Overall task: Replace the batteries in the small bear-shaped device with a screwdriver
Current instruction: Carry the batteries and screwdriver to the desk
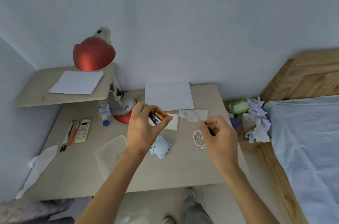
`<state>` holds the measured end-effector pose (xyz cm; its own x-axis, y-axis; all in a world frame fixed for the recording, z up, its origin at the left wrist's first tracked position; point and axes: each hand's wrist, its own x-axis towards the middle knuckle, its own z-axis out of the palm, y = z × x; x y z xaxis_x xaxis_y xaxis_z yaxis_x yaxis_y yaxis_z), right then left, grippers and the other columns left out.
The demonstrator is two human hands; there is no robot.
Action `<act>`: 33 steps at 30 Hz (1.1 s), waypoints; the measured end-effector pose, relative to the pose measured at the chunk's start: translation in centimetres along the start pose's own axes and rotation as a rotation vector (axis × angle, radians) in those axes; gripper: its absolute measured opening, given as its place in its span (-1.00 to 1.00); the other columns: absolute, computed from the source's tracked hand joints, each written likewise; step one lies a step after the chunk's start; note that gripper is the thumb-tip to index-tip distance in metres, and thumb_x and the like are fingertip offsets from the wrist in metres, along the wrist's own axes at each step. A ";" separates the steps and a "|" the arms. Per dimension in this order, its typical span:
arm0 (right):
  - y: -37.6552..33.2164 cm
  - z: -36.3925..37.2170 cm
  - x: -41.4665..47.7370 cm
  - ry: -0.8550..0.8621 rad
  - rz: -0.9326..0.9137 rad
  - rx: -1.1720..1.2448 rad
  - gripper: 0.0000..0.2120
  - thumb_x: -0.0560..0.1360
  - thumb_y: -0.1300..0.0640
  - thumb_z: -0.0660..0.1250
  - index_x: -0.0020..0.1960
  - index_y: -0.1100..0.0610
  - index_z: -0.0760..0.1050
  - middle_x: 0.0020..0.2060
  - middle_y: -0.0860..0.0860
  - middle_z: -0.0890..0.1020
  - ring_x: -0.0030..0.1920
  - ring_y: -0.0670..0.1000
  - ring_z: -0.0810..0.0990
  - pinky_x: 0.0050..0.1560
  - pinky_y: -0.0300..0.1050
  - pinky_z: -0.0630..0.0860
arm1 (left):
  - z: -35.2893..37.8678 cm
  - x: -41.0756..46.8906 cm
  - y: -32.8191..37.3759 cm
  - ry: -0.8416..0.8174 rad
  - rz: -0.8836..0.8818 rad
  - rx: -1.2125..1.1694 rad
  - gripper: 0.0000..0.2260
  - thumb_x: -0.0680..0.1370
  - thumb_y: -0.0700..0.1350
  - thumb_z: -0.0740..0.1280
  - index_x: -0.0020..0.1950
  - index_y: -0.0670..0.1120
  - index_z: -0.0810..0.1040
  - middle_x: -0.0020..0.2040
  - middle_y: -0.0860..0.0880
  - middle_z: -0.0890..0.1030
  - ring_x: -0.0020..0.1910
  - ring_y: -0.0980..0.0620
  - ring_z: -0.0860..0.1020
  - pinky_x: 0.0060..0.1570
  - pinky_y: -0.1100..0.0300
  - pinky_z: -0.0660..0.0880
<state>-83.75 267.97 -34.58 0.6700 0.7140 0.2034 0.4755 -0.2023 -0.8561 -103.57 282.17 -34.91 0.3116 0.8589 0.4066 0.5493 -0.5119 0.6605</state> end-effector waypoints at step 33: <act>23.2 21.3 -3.4 -0.059 0.178 -0.367 -0.85 0.59 0.11 0.49 -0.06 0.11 0.53 -0.15 -0.06 0.49 -0.10 0.10 0.52 -0.15 0.15 0.57 | 23.4 2.4 -24.8 -0.278 -0.339 0.066 -0.49 0.43 0.21 0.63 0.20 -0.09 0.66 0.09 0.03 0.49 0.15 0.04 0.42 0.22 0.13 0.50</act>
<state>-87.16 275.07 -65.22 0.7313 0.6813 0.0312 0.5344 -0.5440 -0.6469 -98.32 297.30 -65.11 0.2970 0.9547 -0.0177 0.7022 -0.2058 0.6816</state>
